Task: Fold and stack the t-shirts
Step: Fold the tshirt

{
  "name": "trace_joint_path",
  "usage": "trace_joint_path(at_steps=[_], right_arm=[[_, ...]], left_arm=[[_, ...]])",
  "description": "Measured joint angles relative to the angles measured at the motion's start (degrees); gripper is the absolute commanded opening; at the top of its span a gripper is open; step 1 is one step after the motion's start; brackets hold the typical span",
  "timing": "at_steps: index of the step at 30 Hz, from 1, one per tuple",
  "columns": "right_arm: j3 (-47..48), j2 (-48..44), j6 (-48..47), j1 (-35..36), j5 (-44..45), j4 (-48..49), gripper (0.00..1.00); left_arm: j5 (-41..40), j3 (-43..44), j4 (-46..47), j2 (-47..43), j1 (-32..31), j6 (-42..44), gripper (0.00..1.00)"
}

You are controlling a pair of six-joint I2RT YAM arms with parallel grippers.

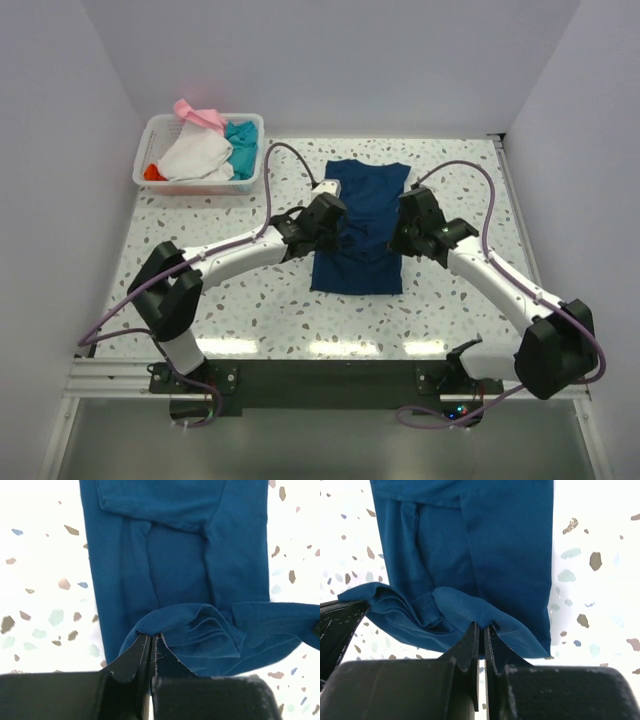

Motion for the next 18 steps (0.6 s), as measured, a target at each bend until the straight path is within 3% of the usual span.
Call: trace_joint_path(at_steps=[18], right_arm=[[3.52, 11.98, -2.32, -9.05, -4.83, 3.98, 0.00]], left_arm=[[3.39, 9.66, -0.09, 12.44, 7.39, 4.39, 0.00]])
